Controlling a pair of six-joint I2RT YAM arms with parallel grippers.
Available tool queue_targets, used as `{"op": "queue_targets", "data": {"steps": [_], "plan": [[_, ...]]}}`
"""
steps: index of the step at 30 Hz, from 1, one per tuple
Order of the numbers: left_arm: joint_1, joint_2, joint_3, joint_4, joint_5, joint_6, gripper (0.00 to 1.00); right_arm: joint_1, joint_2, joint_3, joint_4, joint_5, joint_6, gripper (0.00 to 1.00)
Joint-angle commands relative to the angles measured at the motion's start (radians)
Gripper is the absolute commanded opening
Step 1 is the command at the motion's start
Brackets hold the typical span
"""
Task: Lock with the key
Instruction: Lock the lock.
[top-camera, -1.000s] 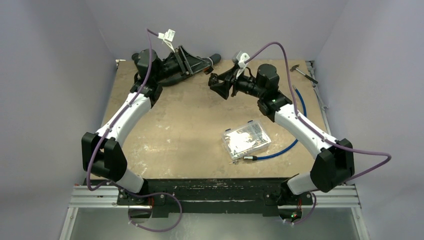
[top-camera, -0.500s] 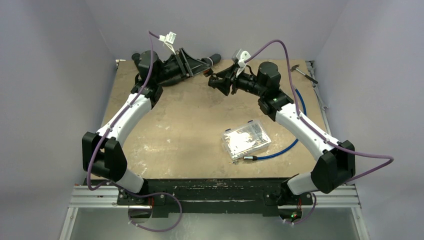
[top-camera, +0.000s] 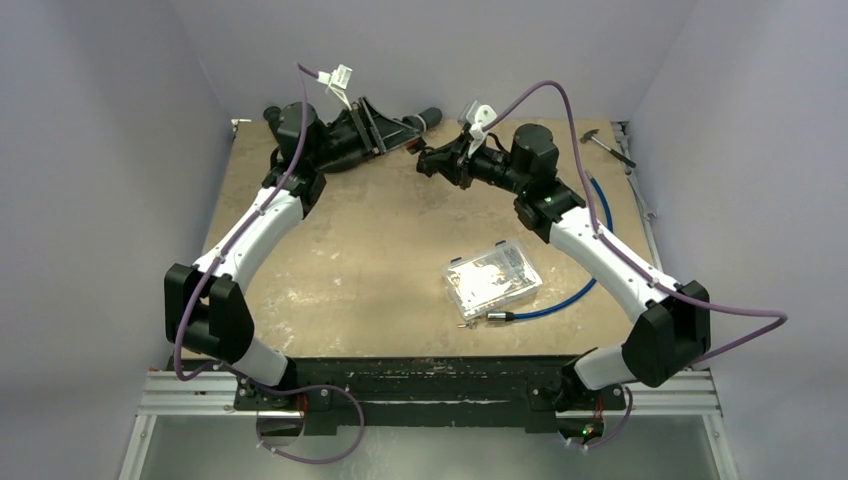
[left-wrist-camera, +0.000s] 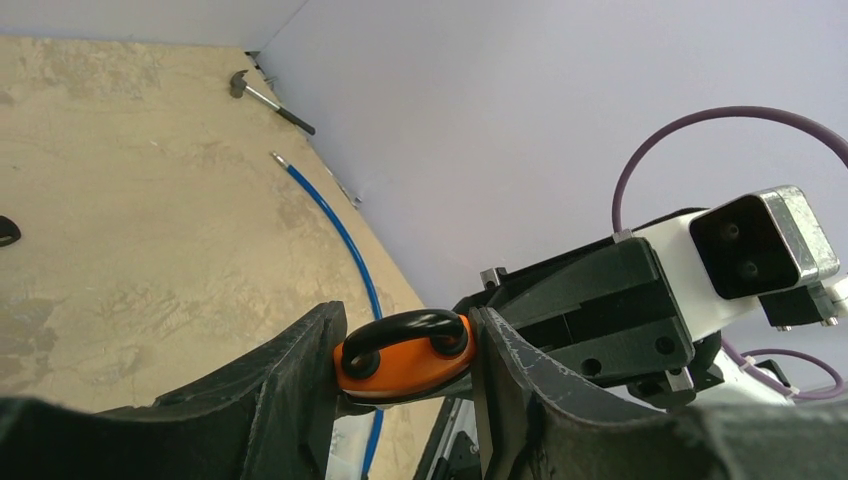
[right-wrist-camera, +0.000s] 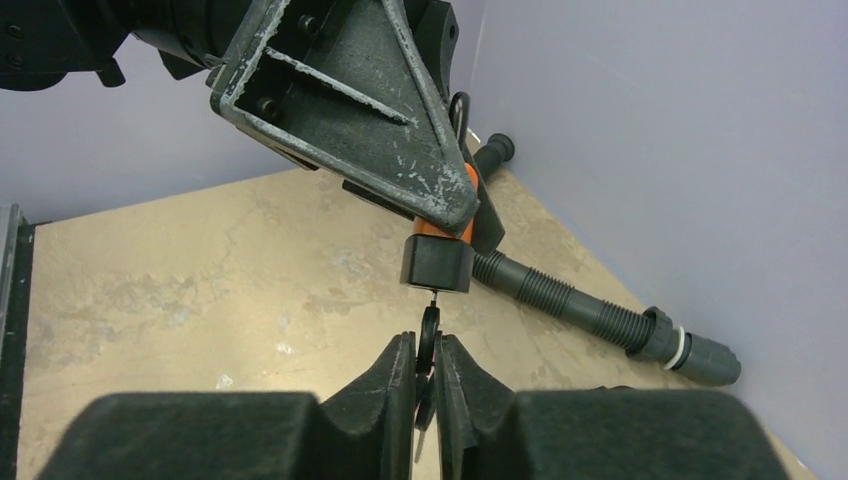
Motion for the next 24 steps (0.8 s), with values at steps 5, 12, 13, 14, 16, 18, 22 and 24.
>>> {"op": "queue_targets", "data": {"steps": [5, 12, 13, 14, 16, 18, 22, 24], "plan": [[-0.001, -0.020, 0.032, 0.062, -0.029, -0.012, 0.00, 0.023, -0.007, 0.027, 0.005, 0.041, -0.037, 0.00], [0.030, 0.000, 0.063, 0.056, -0.096, -0.002, 0.00, 0.022, -0.041, -0.022, 0.007, 0.082, -0.012, 0.00], [0.036, 0.006, 0.071, 0.061, -0.101, -0.006, 0.00, 0.023, -0.048, -0.034, 0.011, 0.086, -0.003, 0.00], [0.044, 0.014, 0.079, 0.067, -0.107, -0.010, 0.00, 0.022, -0.055, -0.047, 0.014, 0.090, 0.004, 0.00], [0.063, 0.028, 0.099, 0.075, -0.112, -0.017, 0.00, 0.023, -0.072, -0.072, 0.022, 0.097, 0.017, 0.00], [0.073, 0.041, 0.115, 0.079, -0.117, -0.021, 0.00, 0.022, -0.083, -0.090, 0.023, 0.100, 0.023, 0.00], [0.090, 0.059, 0.129, 0.094, -0.138, -0.044, 0.00, 0.023, -0.096, -0.118, 0.030, 0.102, 0.051, 0.00], [0.091, 0.064, 0.131, 0.095, -0.142, -0.042, 0.00, 0.023, -0.097, -0.127, 0.034, 0.111, 0.073, 0.00]]}}
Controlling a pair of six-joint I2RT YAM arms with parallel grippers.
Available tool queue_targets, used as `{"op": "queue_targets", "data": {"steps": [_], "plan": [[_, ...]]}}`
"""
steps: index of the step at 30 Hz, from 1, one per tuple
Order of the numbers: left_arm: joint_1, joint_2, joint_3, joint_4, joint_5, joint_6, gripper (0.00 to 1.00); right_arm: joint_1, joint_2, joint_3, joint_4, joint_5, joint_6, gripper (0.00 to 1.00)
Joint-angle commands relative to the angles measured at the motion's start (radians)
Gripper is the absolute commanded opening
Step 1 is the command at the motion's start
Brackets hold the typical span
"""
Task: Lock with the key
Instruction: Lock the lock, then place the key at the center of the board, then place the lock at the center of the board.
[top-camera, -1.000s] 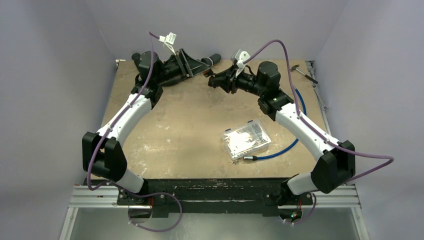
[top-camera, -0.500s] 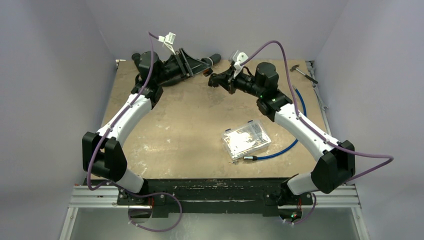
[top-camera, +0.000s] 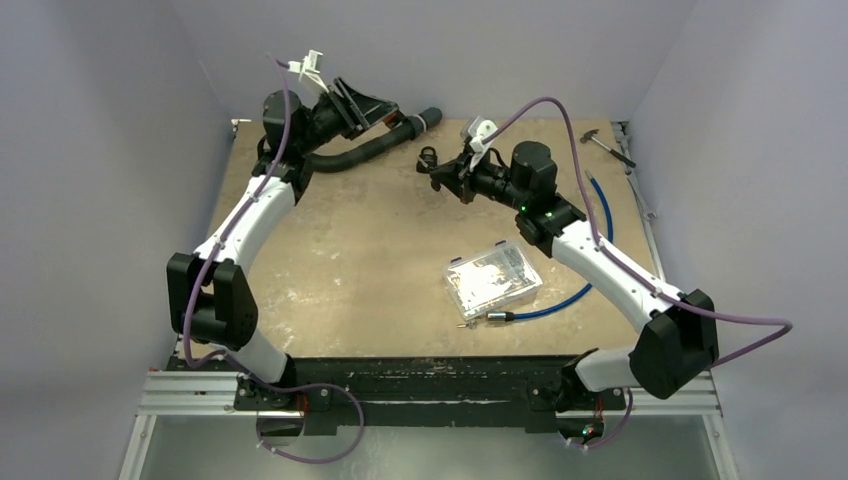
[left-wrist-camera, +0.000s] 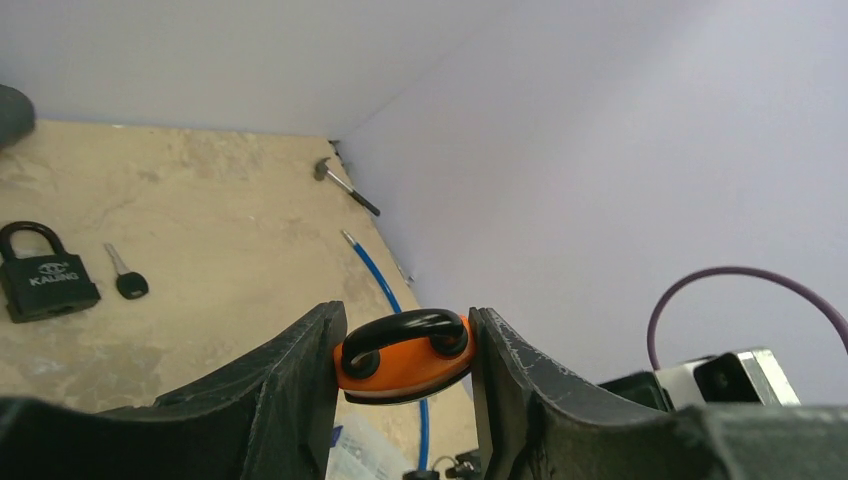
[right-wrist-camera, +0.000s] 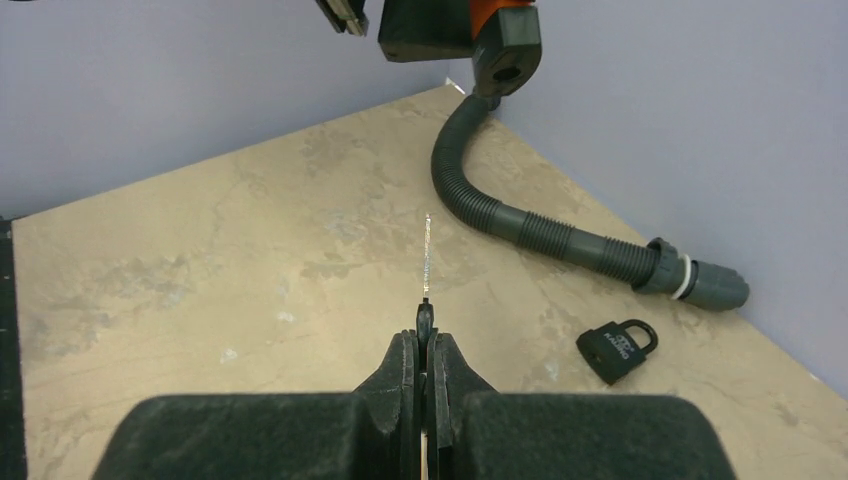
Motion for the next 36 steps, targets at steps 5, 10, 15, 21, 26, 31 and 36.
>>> {"op": "queue_targets", "data": {"steps": [5, 10, 15, 21, 26, 31, 36], "plan": [[0.010, -0.003, 0.041, 0.074, -0.037, 0.016, 0.00, 0.002, -0.039, -0.024, 0.047, 0.006, 0.133, 0.00], [0.009, -0.015, 0.010, -0.005, -0.036, 0.154, 0.00, -0.025, -0.027, -0.027, 0.046, 0.027, 0.197, 0.00], [-0.002, -0.014, -0.022, -0.133, -0.034, 0.299, 0.00, -0.101, 0.051, 0.008, 0.018, 0.010, 0.269, 0.00], [-0.073, 0.021, -0.046, -0.241, -0.046, 0.442, 0.00, -0.170, 0.166, 0.058, -0.011, -0.005, 0.312, 0.00], [-0.122, 0.081, -0.071, -0.252, -0.092, 0.520, 0.00, -0.209, 0.272, 0.104, -0.007, -0.007, 0.327, 0.00], [-0.169, 0.187, -0.050, -0.253, -0.092, 0.557, 0.00, -0.243, 0.390, 0.159, 0.002, -0.054, 0.373, 0.00], [-0.187, 0.298, -0.021, -0.248, -0.093, 0.550, 0.00, -0.244, 0.479, 0.179, 0.037, -0.086, 0.419, 0.00]]}}
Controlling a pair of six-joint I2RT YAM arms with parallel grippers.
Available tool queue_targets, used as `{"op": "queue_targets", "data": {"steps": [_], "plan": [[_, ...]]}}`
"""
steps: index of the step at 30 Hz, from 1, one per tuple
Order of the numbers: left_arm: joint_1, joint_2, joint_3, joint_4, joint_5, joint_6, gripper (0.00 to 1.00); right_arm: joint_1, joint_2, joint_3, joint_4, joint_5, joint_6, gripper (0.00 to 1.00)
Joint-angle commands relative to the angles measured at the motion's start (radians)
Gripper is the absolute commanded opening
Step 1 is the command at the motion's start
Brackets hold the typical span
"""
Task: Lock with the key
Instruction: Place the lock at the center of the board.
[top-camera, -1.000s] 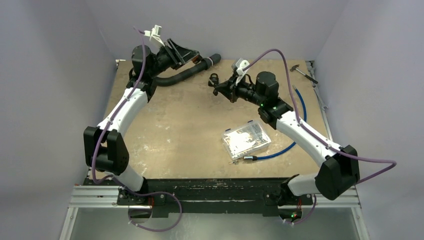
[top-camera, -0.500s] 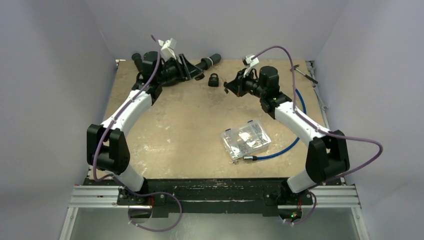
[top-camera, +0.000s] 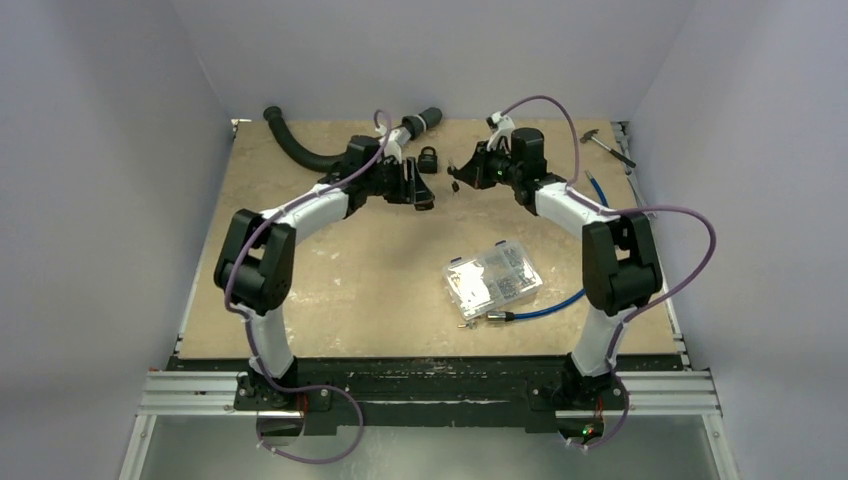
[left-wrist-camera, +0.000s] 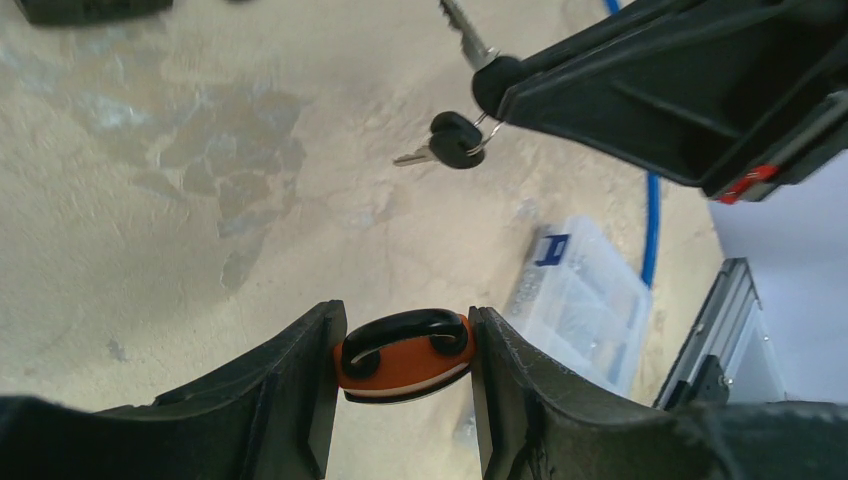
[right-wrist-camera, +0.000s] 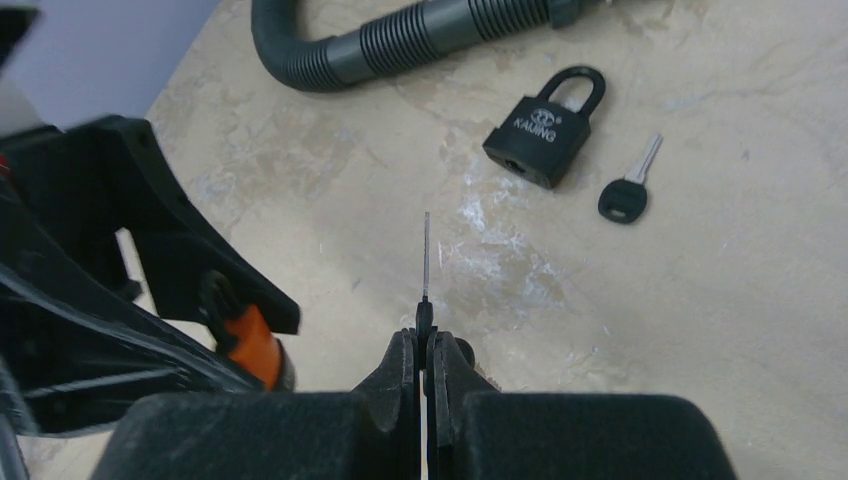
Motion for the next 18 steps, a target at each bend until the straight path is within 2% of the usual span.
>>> {"op": "queue_targets", "data": {"steps": [1, 18], "plan": [[-0.017, 0.077, 0.060, 0.045, -0.009, 0.032, 0.00, -0.001, 0.051, 0.057, 0.053, -0.052, 0.061, 0.00], [-0.023, 0.323, 0.218, -0.012, -0.101, 0.047, 0.00, -0.009, 0.228, 0.066, 0.121, -0.046, 0.128, 0.00]]}}
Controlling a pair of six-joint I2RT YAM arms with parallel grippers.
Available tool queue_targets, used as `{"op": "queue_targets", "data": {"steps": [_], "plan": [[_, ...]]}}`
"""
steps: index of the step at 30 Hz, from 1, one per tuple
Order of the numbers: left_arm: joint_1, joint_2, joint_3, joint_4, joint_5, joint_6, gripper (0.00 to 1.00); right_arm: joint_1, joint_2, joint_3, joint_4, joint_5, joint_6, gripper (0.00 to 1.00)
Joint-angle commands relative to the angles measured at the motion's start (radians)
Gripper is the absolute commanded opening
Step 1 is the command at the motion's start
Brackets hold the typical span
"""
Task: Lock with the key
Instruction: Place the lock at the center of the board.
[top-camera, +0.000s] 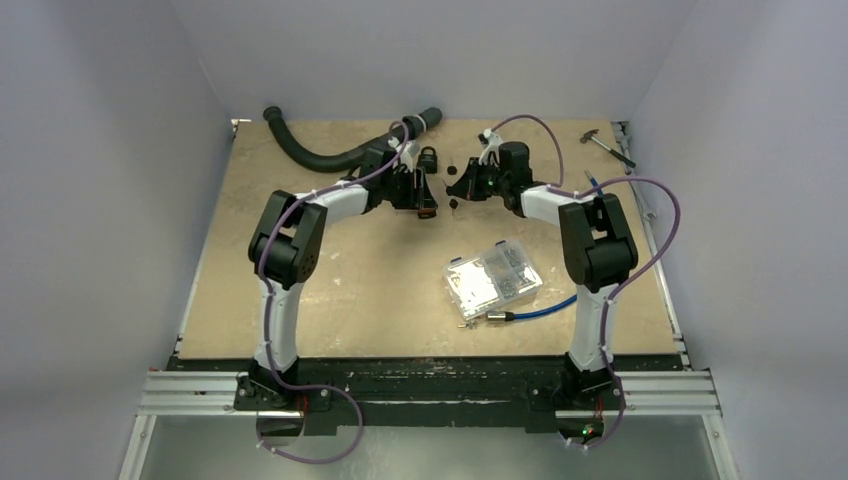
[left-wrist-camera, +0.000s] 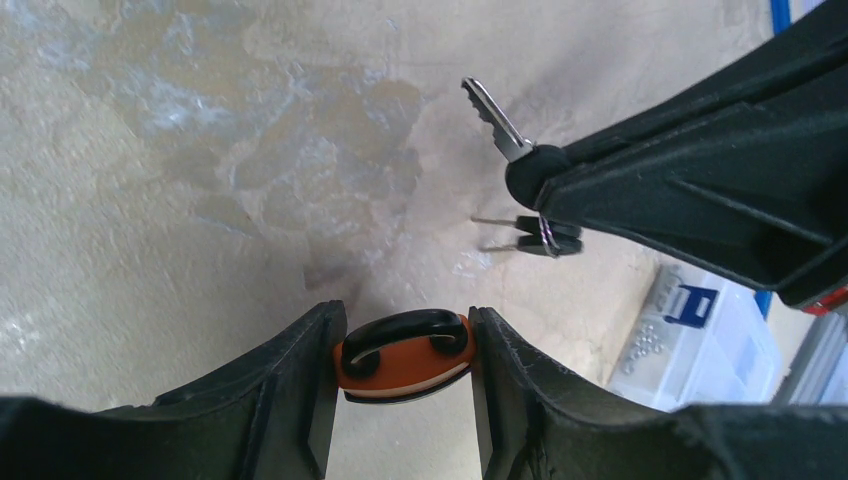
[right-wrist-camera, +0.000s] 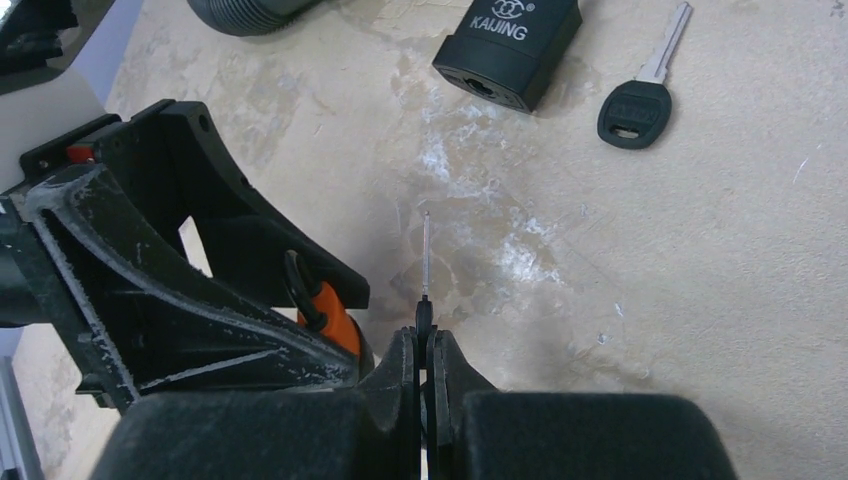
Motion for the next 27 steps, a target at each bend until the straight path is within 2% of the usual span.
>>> {"op": "queue_targets", "data": {"steps": [1, 10, 21, 27], "plan": [[-0.004, 0.039, 0.090, 0.003, -0.040, 0.035, 0.00, -0.005, 0.005, 0.029, 0.055, -0.005, 0.028, 0.00], [-0.007, 0.107, 0.168, -0.114, -0.136, 0.039, 0.08, -0.014, 0.033, 0.014, 0.063, 0.016, 0.026, 0.00], [-0.013, 0.129, 0.202, -0.177, -0.146, 0.051, 0.39, -0.019, 0.059, 0.014, 0.072, 0.017, 0.054, 0.07], [-0.015, 0.131, 0.208, -0.184, -0.156, 0.051, 0.49, -0.021, 0.069, 0.018, 0.075, 0.017, 0.060, 0.09]]}}
